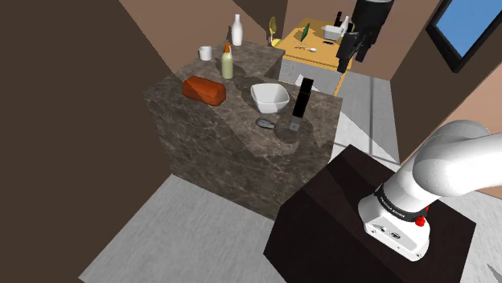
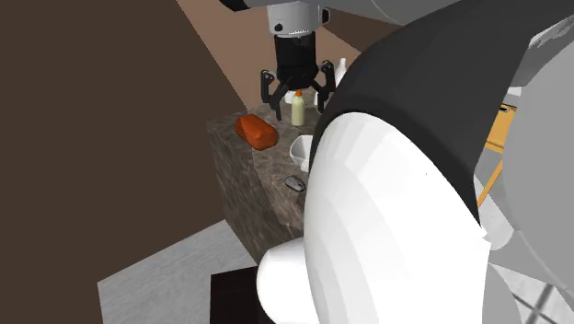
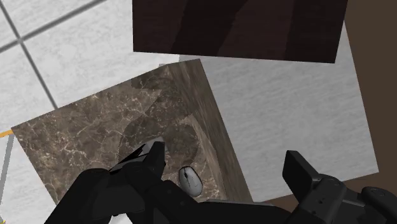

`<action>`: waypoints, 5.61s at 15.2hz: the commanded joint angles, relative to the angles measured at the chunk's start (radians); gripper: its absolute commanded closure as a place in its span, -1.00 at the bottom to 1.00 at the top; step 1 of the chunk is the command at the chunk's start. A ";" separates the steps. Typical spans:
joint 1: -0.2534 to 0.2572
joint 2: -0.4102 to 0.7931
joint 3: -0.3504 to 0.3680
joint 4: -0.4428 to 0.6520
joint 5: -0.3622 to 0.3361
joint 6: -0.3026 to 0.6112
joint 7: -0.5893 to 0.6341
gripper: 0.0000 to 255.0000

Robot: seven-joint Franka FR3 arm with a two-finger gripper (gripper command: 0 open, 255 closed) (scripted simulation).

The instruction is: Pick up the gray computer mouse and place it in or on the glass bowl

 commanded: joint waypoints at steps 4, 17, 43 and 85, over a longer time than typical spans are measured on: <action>-0.004 0.056 -0.027 -0.046 -0.009 0.103 -0.029 -1.00; -0.014 0.442 -0.129 -0.092 -0.009 0.535 -0.163 -1.00; -0.107 1.476 -0.096 0.532 0.213 0.910 -0.495 -1.00; -0.100 1.393 -0.103 0.514 0.204 0.845 -0.484 1.00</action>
